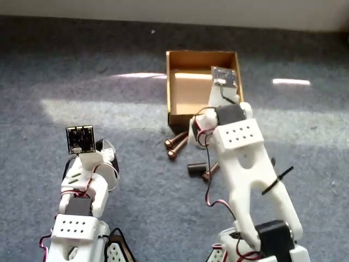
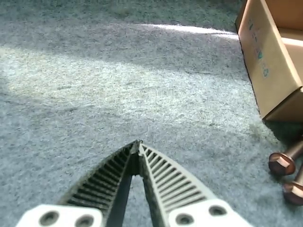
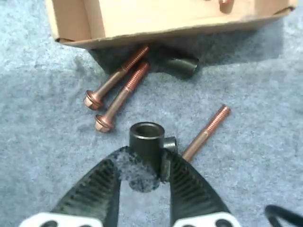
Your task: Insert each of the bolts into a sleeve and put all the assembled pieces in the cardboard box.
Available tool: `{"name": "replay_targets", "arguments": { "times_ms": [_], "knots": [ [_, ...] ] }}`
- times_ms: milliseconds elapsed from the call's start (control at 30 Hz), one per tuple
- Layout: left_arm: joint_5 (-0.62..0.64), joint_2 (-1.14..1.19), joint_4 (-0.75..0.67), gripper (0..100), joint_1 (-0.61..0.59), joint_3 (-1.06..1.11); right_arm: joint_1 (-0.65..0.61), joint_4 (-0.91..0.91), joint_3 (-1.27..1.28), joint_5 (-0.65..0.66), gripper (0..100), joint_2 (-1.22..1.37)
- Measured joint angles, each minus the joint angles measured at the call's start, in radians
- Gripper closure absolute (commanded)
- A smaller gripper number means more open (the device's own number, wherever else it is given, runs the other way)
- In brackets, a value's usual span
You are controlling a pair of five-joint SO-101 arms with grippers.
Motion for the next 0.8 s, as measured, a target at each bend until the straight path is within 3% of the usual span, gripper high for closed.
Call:
{"name": "replay_targets", "arguments": {
  "times_ms": [300,433,600,800],
  "knots": [
    [-0.002,0.000,0.000,99,0.000,0.000,0.000,-0.006,0.258,0.000,99.3,-0.361],
    [-0.009,0.000,0.000,99,0.000,0.000,0.000,-0.117,0.436,0.000,99.3,-0.512],
    [-0.150,0.000,0.000,99,-0.003,0.000,0.029,-0.327,0.720,0.000,99.3,-0.718],
    [-0.299,0.000,0.020,99,-0.060,-0.009,0.051,-0.439,0.914,0.075,99.3,-0.928]
  ]
}}
